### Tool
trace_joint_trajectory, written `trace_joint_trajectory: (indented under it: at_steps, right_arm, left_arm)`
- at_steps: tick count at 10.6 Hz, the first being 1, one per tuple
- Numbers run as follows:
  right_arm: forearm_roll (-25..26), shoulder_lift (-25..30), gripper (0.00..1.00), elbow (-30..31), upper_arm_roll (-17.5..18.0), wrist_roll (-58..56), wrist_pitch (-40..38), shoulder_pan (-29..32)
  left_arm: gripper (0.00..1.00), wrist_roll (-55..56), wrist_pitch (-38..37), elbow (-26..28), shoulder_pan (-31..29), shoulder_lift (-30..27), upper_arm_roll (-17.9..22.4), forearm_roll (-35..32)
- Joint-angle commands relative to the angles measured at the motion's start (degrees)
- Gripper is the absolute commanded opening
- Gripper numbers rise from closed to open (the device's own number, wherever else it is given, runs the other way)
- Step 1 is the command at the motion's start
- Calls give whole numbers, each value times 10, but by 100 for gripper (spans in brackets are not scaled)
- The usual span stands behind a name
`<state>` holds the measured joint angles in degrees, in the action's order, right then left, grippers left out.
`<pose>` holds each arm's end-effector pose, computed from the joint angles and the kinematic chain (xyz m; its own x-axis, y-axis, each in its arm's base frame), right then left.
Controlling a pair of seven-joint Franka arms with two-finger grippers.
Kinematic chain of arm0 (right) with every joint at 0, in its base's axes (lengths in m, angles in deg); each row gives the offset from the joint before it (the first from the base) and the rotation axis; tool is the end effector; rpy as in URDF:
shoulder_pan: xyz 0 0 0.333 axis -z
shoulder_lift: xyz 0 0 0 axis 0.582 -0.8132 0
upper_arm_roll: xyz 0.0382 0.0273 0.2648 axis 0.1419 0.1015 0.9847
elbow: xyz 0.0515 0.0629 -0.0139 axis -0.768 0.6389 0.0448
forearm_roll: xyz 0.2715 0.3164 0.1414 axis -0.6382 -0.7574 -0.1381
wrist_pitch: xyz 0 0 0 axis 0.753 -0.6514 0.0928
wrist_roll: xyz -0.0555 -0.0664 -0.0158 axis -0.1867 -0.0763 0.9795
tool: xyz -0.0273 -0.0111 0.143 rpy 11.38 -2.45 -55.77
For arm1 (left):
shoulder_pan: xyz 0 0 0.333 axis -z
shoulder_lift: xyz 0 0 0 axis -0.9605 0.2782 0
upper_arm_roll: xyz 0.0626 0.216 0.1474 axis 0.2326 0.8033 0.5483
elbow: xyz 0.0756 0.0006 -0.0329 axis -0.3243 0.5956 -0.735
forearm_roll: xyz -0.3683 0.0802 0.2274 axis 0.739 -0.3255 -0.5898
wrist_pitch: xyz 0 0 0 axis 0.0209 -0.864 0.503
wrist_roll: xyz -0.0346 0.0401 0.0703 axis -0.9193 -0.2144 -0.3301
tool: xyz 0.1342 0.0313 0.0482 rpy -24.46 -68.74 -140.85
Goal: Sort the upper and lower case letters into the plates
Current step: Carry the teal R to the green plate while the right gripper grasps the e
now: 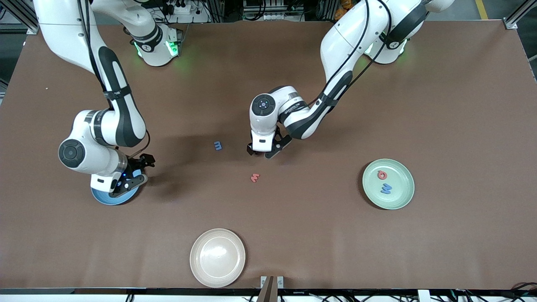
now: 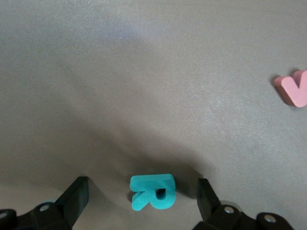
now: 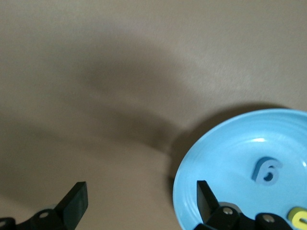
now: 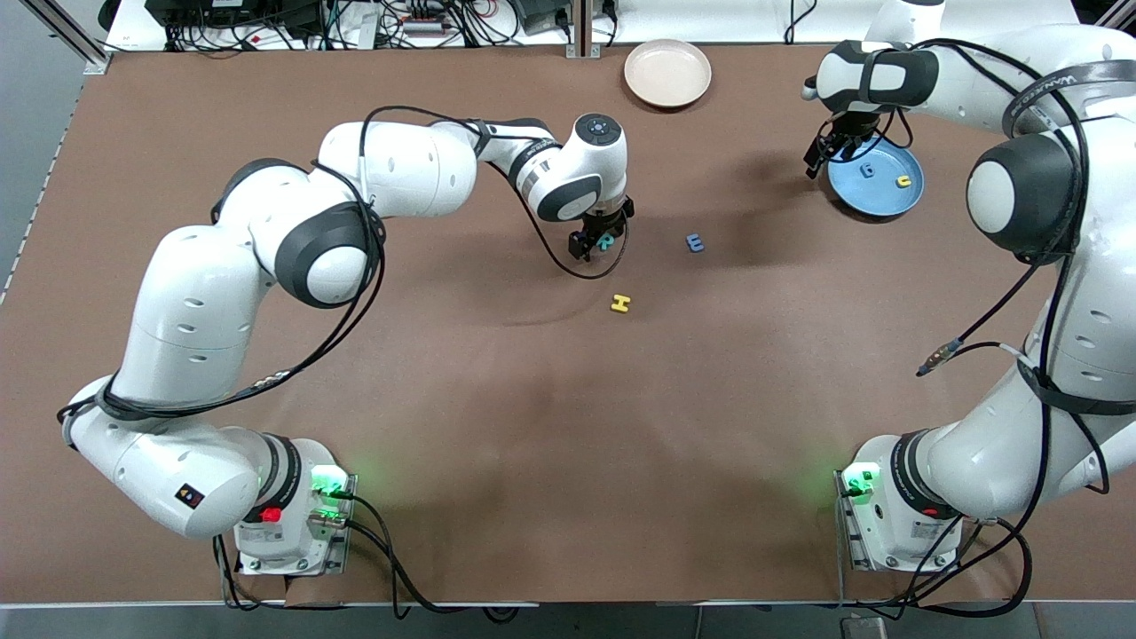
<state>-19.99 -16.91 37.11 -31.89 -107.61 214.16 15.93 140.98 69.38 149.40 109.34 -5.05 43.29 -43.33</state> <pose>0.6190 0.0343 0.1322 0.8690 0.4815 -0.1136 0.4735 -0.8760 -0.0912 0.4489 -0.5644 0.0622 0.7502 0.6597 -0.0460 0.6612 -0.7494 0.0354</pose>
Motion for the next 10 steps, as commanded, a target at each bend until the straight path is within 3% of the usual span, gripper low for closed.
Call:
trace_joint_trajectory:
  at_steps: [1, 2, 4, 5, 8, 10]
  right_arm:
    - [-7, 49, 100, 60, -1, 30, 19, -24]
    - [-7, 58, 100, 74, -1, 40, 32, -33]
    - [-7, 60, 100, 76, -1, 64, 32, -47]
    - [-7, 60, 100, 76, -1, 79, 33, -59]
    - [-7, 59, 100, 73, -1, 110, 34, -99]
    - [-7, 58, 100, 72, 0, 126, 40, -121]
  left_arm:
    - [90, 7, 2, -13, 7, 9, 5, 2]
    - [89, 8, 2, -13, 8, 8, 5, -1]
    - [71, 6, 2, -12, 7, 9, 5, -2]
    - [58, 5, 2, -12, 7, 9, 5, -2]
    - [0, 6, 2, -12, 6, 6, 5, -1]
    - [0, 3, 2, -13, 0, -1, 5, -2]
